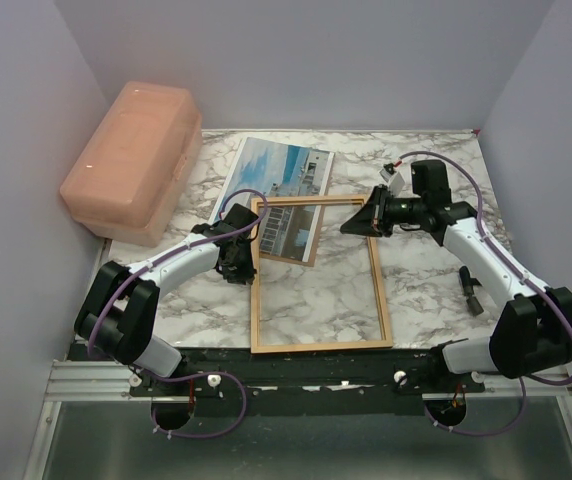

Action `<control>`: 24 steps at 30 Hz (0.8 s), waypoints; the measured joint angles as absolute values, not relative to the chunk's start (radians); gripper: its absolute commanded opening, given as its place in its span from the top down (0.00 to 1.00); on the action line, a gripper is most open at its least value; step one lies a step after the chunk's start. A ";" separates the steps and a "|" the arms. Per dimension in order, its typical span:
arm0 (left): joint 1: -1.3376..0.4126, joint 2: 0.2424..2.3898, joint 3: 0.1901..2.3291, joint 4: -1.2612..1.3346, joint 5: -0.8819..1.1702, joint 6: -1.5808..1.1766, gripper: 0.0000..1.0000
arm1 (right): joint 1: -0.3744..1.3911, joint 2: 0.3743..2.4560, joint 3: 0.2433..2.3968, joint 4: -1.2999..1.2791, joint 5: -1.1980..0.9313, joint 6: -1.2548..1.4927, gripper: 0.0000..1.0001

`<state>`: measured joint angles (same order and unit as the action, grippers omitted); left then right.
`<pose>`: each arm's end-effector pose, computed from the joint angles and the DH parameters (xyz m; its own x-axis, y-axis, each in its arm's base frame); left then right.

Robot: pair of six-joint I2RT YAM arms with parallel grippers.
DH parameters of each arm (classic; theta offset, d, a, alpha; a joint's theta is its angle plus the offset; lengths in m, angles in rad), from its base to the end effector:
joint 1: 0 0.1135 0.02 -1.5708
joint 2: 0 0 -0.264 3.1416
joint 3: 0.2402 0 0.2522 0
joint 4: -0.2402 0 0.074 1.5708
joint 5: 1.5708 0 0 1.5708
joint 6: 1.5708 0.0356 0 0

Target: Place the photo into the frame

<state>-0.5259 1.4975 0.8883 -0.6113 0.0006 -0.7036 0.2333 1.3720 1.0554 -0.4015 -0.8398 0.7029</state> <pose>0.2365 -0.1373 0.1829 -0.9443 -0.1999 -0.2613 -0.1426 0.9645 -0.2225 0.2789 0.0935 0.2887 -0.9408 0.2200 -0.2579 -0.1201 0.4950 0.8605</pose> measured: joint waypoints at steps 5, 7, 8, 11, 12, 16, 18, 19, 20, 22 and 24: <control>-0.526 1.497 0.888 -0.611 0.001 -0.704 0.80 | 0.228 1.369 1.024 -0.390 -0.834 0.709 1.00; -0.526 1.497 0.888 -0.611 0.001 -0.704 0.80 | 0.226 1.369 1.020 -0.389 -0.832 0.712 1.00; -0.526 1.497 0.888 -0.611 0.001 -0.704 0.80 | 0.225 1.369 1.019 -0.389 -0.830 0.715 1.00; -0.526 1.497 0.888 -0.611 0.001 -0.704 0.80 | 0.225 1.362 1.018 -0.389 -0.825 0.723 0.99; -0.526 1.497 0.888 -0.611 0.001 -0.704 0.80 | 0.225 1.359 1.016 -0.386 -0.822 0.727 0.99; -0.526 1.497 0.888 -0.611 0.001 -0.704 0.80 | 0.225 1.341 1.005 -0.376 -0.813 0.741 1.00; -0.526 1.497 0.888 -0.611 0.001 -0.704 0.80 | 0.225 1.334 0.995 -0.363 -0.809 0.749 0.99; -0.526 1.497 0.888 -0.611 0.001 -0.704 0.80 | 0.225 1.330 0.989 -0.358 -0.808 0.752 1.00; -0.526 1.497 0.888 -0.611 0.001 -0.704 0.80 | 0.225 1.327 0.982 -0.352 -0.808 0.756 1.00; -0.526 1.497 0.888 -0.611 0.001 -0.704 0.80 | 0.225 1.320 0.971 -0.342 -0.807 0.762 0.99; -0.526 1.497 0.888 -0.611 0.001 -0.704 0.80 | 0.225 1.318 0.967 -0.334 -0.806 0.767 0.99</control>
